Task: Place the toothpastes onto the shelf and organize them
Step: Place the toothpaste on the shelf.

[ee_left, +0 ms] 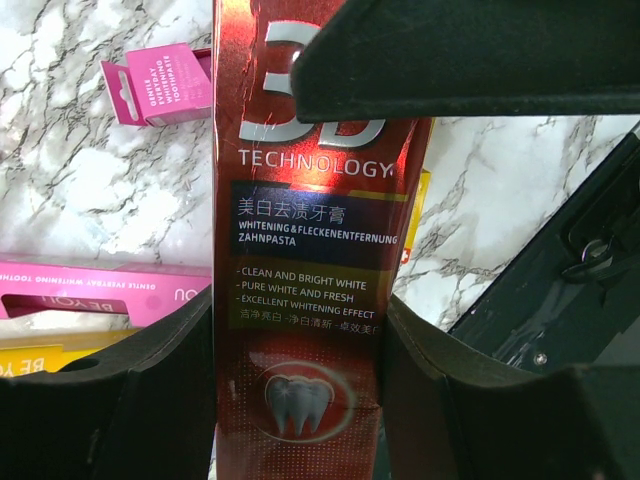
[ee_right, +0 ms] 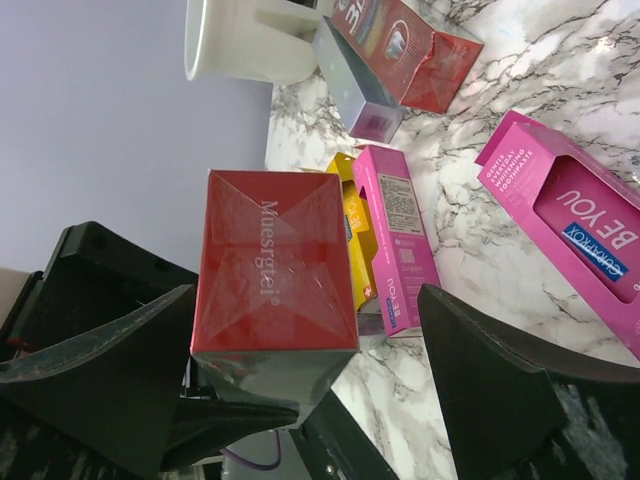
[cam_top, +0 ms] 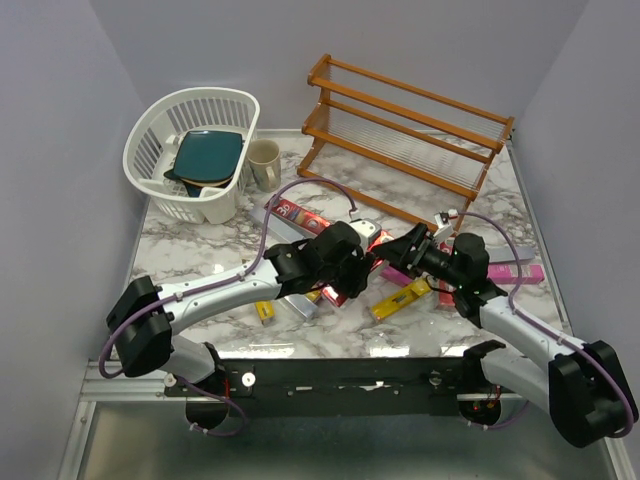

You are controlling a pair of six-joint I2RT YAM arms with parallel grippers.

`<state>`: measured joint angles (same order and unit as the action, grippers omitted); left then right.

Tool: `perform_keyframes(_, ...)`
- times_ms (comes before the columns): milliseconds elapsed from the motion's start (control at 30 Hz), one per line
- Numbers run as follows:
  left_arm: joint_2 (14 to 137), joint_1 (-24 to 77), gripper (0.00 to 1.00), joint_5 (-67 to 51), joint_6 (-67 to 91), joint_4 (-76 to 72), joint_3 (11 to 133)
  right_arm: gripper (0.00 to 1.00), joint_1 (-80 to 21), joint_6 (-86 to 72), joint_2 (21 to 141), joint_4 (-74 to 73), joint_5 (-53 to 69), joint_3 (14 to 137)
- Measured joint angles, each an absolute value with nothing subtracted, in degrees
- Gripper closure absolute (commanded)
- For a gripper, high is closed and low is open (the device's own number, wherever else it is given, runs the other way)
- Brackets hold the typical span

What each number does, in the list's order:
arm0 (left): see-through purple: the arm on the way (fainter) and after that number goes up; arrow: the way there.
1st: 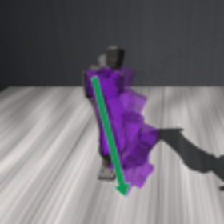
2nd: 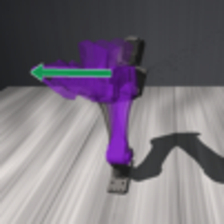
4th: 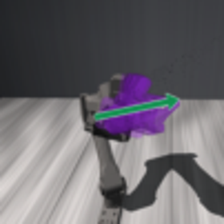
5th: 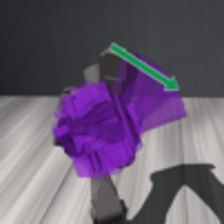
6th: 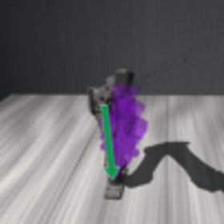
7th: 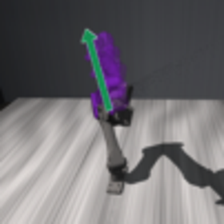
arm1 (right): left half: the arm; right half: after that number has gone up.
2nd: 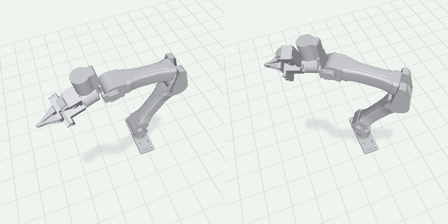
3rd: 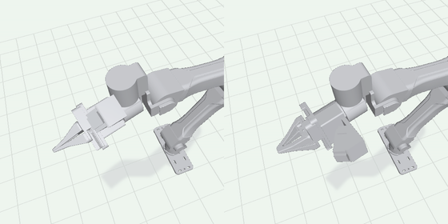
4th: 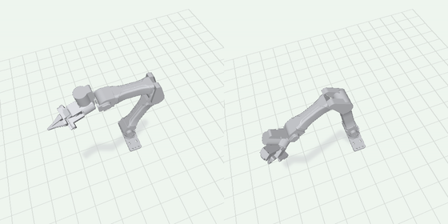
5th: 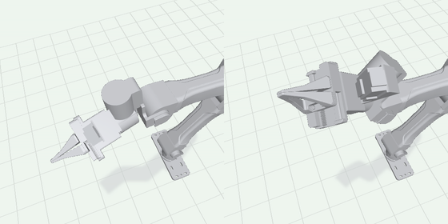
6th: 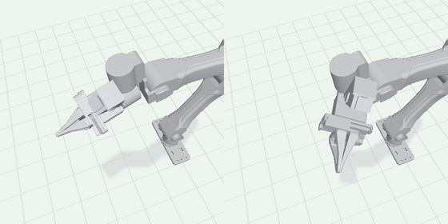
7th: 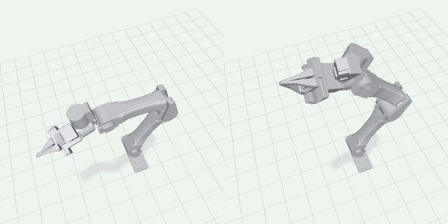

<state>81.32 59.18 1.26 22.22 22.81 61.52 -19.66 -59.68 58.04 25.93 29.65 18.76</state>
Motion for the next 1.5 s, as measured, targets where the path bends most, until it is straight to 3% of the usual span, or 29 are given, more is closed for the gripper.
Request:
perform_keyframes(333,82.13,60.62,0.48,1.58,21.1,20.75,61.45,0.35,-19.68,-64.64,58.92,32.91,29.65,15.35)
perform_keyframes(533,82.15,61.23,0.3,2.17,20.75,19.33,60.27,0.5,-19.86,-67.2,58.96,36.36,29.65,14.28)
perform_keyframes(600,82.15,61.36,0.17,2.37,20.67,18.41,59.48,0.53,-19.88,-67.79,58.96,36.58,29.5,13.82)
perform_keyframes(633,82.04,61.39,0.09,2.55,20.56,17.61,58.81,0.54,-19.88,-68.14,58.92,36.62,29.41,13.45)
perform_keyframes(767,79.75,61.49,0.01,3.38,20.4,13.54,55.05,0.57,-19.88,-68.69,58.81,36.51,28.97,12.27)
perform_keyframes(1500,54.94,61.8,0.01,5.5,14.52,-33.01,15.16,0.59,-19.94,-72.84,57.08,36.32,28.8,12.14)
